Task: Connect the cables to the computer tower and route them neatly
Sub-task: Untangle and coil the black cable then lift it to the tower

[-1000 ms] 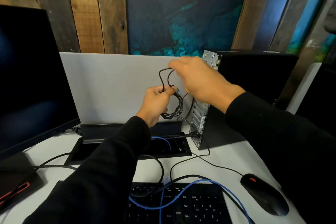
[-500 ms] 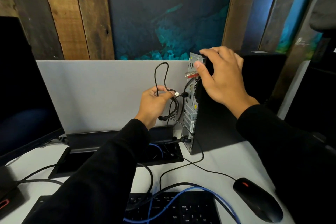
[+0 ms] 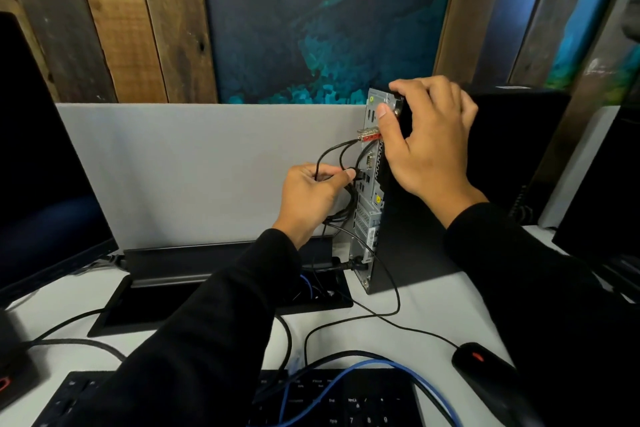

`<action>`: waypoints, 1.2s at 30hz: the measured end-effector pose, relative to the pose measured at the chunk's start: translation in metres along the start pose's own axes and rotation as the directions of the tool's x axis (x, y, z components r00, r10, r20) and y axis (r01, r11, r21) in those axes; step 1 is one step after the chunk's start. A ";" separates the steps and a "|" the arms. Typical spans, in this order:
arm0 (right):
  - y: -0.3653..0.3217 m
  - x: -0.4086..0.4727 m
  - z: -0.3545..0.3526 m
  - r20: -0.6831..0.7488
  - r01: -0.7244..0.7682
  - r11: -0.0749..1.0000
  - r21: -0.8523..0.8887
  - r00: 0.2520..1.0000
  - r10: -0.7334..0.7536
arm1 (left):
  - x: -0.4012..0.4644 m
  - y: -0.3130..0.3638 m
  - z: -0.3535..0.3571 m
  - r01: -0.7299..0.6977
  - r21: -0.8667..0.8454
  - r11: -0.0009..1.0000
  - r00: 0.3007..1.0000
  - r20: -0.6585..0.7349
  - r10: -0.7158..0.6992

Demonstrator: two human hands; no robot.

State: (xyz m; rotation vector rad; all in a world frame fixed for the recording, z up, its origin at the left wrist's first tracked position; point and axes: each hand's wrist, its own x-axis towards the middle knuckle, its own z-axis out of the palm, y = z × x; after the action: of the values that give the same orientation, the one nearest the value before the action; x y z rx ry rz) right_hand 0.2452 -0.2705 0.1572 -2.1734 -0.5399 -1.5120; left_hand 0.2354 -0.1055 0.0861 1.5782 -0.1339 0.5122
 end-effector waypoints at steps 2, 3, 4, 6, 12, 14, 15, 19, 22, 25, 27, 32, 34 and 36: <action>0.001 0.000 0.000 0.005 0.006 1.000 0.000 1.000 -0.006 | -0.003 -0.003 0.002 -0.001 0.002 1.000 1.000 -0.023 0.001; 0.001 0.000 0.000 0.006 0.006 1.000 0.001 1.000 -0.006 | -0.006 -0.004 0.003 0.009 -0.006 1.000 0.999 -0.031 -0.009; 0.001 0.000 -0.001 0.003 0.005 1.000 0.000 1.000 -0.005 | -0.009 -0.005 0.005 0.026 -0.025 0.999 0.999 -0.035 -0.027; 0.000 0.000 0.000 -0.002 -0.002 1.000 0.001 1.000 0.002 | -0.014 -0.007 0.008 0.086 -0.098 0.991 0.995 -0.038 -0.090; 0.000 -0.001 0.000 -0.019 0.005 1.000 0.011 1.000 -0.005 | -0.022 -0.015 0.023 0.195 -0.286 0.938 0.970 -0.084 -0.227; 0.000 -0.002 0.001 -0.024 0.005 1.000 0.015 1.000 -0.004 | -0.023 -0.013 0.023 0.225 -0.290 0.930 0.961 -0.090 -0.260; 0.000 -0.002 0.002 -0.025 0.002 1.000 0.014 1.000 -0.002 | -0.022 -0.012 0.021 0.225 -0.268 0.937 0.963 -0.087 -0.257; -0.001 -0.001 0.003 -0.030 -0.011 1.000 0.015 0.999 0.012 | -0.013 -0.009 0.012 0.193 -0.145 0.970 0.978 -0.052 -0.202; -0.001 -0.002 0.002 -0.028 -0.012 1.000 0.019 1.000 0.013 | -0.011 -0.004 0.011 0.207 -0.133 0.969 0.977 -0.030 -0.213; 0.000 -0.003 0.001 -0.020 -0.011 1.000 0.023 1.000 0.011 | -0.011 -0.002 0.009 0.218 -0.121 0.968 0.975 -0.023 -0.223; 0.000 -0.003 0.001 -0.018 -0.008 1.000 0.020 1.000 0.008 | -0.010 -0.001 0.009 0.212 -0.092 0.973 0.976 -0.031 -0.216; 0.000 -0.004 0.002 -0.031 -0.010 1.000 0.022 0.999 0.010 | -0.016 -0.001 0.015 0.233 -0.212 0.949 0.961 -0.097 -0.258; -0.001 -0.004 0.003 -0.032 -0.006 1.000 0.017 0.999 0.006 | -0.019 -0.003 0.018 0.240 -0.223 0.945 0.958 -0.105 -0.268; -0.001 -0.004 0.004 -0.036 -0.010 1.000 0.012 0.999 0.010 | -0.021 -0.003 0.018 0.215 -0.187 0.959 0.964 -0.120 -0.239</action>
State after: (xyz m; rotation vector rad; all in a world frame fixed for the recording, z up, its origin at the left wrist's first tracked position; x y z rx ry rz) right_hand 0.2463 -0.2682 0.1525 -2.1326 -0.5240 -1.5364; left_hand 0.2225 -0.1276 0.0753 1.3624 0.1090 0.4185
